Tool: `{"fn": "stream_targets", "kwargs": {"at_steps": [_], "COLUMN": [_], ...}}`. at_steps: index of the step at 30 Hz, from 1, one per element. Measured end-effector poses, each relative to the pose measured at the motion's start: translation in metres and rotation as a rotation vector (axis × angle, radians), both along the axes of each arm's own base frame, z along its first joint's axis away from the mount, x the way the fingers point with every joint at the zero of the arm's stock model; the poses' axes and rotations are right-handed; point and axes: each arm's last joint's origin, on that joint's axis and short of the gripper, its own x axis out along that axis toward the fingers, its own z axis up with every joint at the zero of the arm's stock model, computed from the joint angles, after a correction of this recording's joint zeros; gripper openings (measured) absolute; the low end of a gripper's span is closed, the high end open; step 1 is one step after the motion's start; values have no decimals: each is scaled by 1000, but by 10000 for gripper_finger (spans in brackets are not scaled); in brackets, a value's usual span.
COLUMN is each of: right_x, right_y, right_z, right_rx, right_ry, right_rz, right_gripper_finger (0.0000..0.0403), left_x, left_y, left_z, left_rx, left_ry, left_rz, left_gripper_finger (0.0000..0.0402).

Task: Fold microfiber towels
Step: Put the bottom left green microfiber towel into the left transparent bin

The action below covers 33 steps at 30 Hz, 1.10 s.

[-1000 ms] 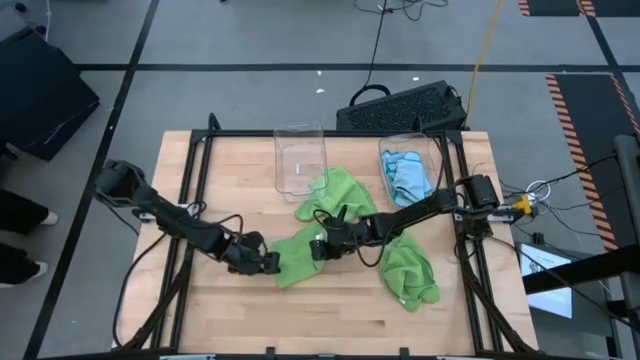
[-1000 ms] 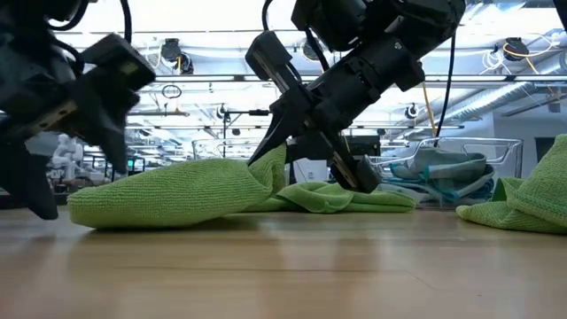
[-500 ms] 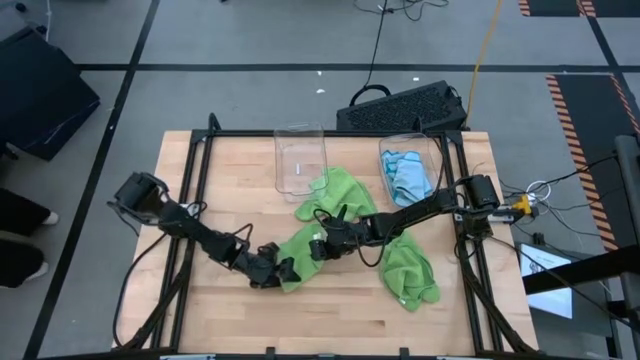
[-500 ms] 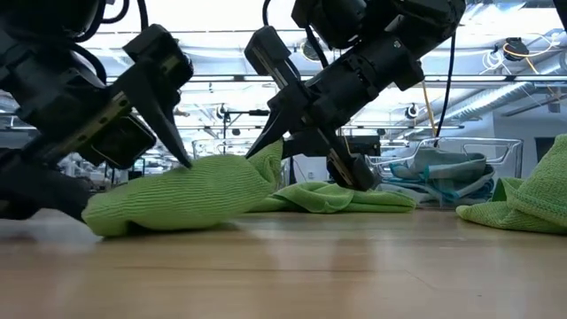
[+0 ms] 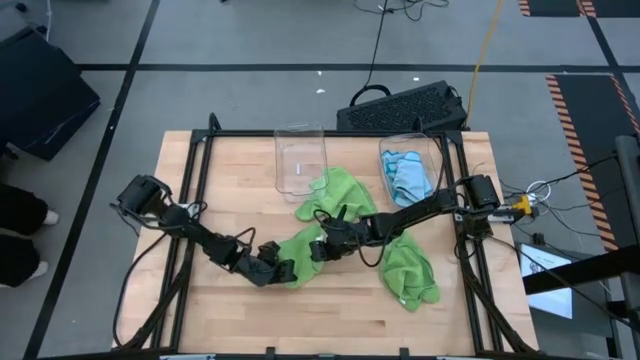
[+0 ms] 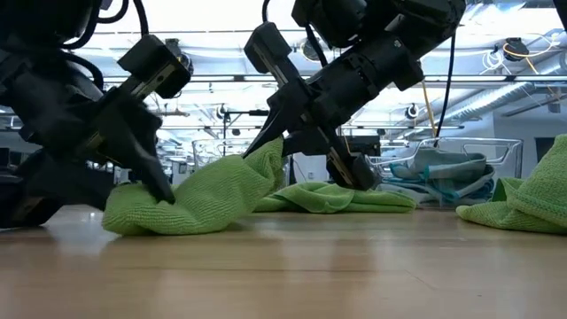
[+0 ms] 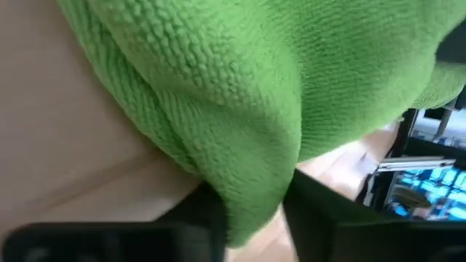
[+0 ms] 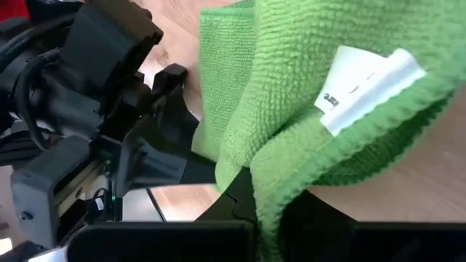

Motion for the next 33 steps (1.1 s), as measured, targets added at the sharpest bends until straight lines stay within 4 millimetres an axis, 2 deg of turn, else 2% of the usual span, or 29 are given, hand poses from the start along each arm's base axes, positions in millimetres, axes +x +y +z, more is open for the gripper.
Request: {"fn": "stream_targets", "kwargs": {"at_steps": [3,5,13,17,20,25,28,30,33], "right_x": [0,0,-2,-9,-20,-43,-51,-51,-51], "right_y": [0,0,0,-1,-2,-3,9,23,46], "right_z": [0,0,-2,-5,2,24,47,63,76], "right_rx": [-1,-2,-26,-55,-108,-303,-505,-666,-877], "right_ry": [-2,-2,22,104,179,266,165,30,-135], "right_rz": [4,5,16,80,146,214,273,321,387], "right_gripper_finger": [1,2,17,68,122,210,245,260,272], "left_x": [0,-1,-1,-3,-3,1,4,7,11], "left_y": [1,2,10,17,21,27,29,30,33], "left_z": [0,-1,5,16,19,25,32,36,44], "left_rx": [55,75,125,148,147,106,80,63,34], "left_ry": [-12,-6,-12,-25,-17,-38,-86,-109,-166], "left_rz": [-30,-27,-26,-19,-8,-2,-4,-8,-7], "left_gripper_finger": [38,14,5,4,3,3,3,3,3]}}
